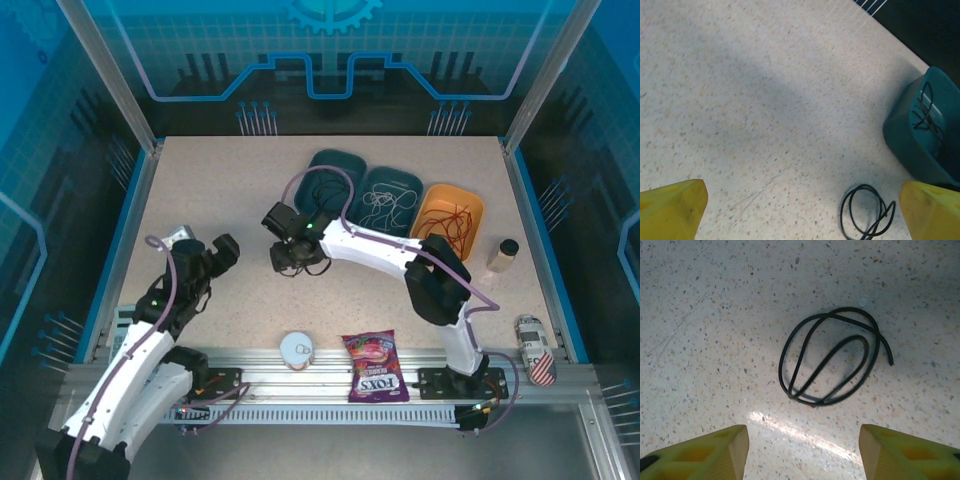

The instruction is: Untangle the cables

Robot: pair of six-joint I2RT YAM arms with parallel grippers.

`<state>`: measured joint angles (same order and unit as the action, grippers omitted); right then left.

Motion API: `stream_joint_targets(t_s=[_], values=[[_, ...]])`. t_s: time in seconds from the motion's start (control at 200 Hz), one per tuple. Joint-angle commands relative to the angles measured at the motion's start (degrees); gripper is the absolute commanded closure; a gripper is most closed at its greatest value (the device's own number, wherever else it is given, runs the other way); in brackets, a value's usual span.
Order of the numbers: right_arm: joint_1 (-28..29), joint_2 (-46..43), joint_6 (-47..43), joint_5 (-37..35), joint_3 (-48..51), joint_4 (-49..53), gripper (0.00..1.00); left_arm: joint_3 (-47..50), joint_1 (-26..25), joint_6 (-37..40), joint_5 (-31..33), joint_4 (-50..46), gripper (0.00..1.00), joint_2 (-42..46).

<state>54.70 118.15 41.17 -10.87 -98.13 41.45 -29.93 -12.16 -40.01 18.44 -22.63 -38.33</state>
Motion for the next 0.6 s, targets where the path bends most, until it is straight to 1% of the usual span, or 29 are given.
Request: stream_joint_targets(t_s=[0.0,0.095,0.22,0.365,0.505,0.56,0.595], values=[[0.1,3.1,1.5,-0.2,-3.4,1.9,0.41,2.3,0.4,-3.7,-0.3,-1.3,0.01,1.1],[0.0,5.0,1.6,-0.5,-4.8,1.4,0.44,3.0,0.4,-4.8,-1.1,-0.9,0.01,0.5],[-0.4,7.6,2.3,-1.5,-6.9,2.2,0.50,3.3,0.4,-5.0,-1.5,-0.1,0.01,-0.1],[-1.0,9.6,3.0,-1.1,-7.5,2.3,0.58,3.6,0.4,-5.1,-1.7,0.7,0.01,-0.4],[-1.1,10.2,1.2,-2.7,-8.2,2.1,0.82,3.8,0.4,-4.9,-2.0,1.4,0.01,-1.4],[-1.3,9.8,0.2,-2.9,-8.9,2.5,0.94,3.7,0.5,-4.9,-2.3,1.4,0.01,-1.8],[-1.5,9.1,-0.6,-2.6,-8.9,2.3,0.98,3.7,0.4,-4.7,-2.6,1.6,0.01,-2.1]])
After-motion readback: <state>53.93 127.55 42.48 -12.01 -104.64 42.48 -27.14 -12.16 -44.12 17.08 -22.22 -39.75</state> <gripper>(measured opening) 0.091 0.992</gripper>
